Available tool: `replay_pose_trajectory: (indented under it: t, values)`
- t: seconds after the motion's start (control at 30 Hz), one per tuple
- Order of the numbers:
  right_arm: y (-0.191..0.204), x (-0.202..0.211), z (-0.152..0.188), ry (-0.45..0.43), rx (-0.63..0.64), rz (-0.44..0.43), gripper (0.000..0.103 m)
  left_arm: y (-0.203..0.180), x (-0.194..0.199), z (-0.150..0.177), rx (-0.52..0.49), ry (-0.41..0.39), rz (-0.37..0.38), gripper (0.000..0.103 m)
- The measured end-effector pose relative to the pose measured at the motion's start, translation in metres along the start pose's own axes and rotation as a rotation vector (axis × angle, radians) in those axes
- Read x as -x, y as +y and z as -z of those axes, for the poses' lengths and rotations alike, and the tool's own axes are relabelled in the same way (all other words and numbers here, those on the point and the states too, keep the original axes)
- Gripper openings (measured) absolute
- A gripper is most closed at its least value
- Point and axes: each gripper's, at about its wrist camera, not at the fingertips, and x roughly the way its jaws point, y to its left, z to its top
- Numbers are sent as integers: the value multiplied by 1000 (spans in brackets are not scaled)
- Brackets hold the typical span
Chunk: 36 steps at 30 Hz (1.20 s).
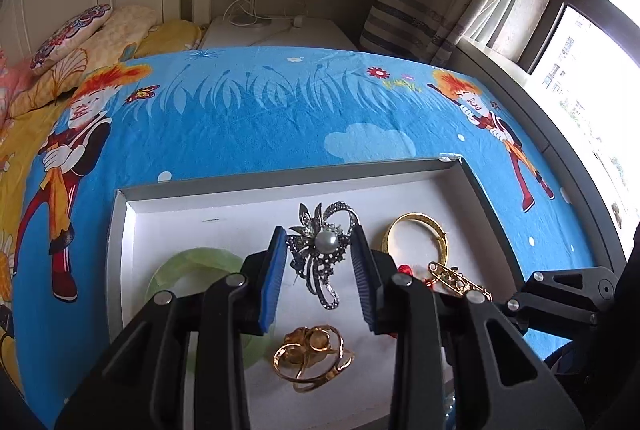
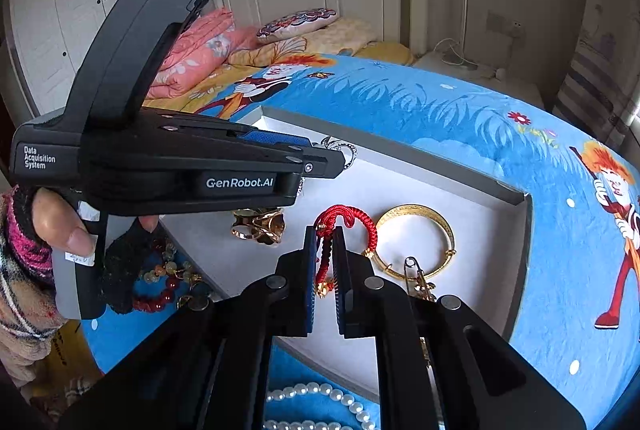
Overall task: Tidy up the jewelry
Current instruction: 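Lower the silver brooch and red cord bracelet into the tray and release both, then move the left gripper over the multicolour bead bracelet and close on it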
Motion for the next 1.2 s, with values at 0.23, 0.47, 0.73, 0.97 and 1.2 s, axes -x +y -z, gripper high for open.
replay_pose_trajectory:
  t: [0.23, 0.47, 0.73, 0.97, 1.2]
  values:
    - [1, 7, 2, -35, -43, -22, 54, 11, 34, 7, -10, -79, -46, 70]
    - [2, 30, 14, -77, -36, -23, 54, 31, 83, 28, -3, -183, -138, 94]
    - [5, 34, 29, -73, -55, -30, 54, 59, 125, 64, -18, -265, -315, 101]
    - [13, 43, 46, -82, -64, -49, 54, 99, 138, 115, 76, -261, -390, 101]
    - [42, 43, 58, -64, -10, -73, 54, 116, 136, 151, 163, -214, -294, 100]
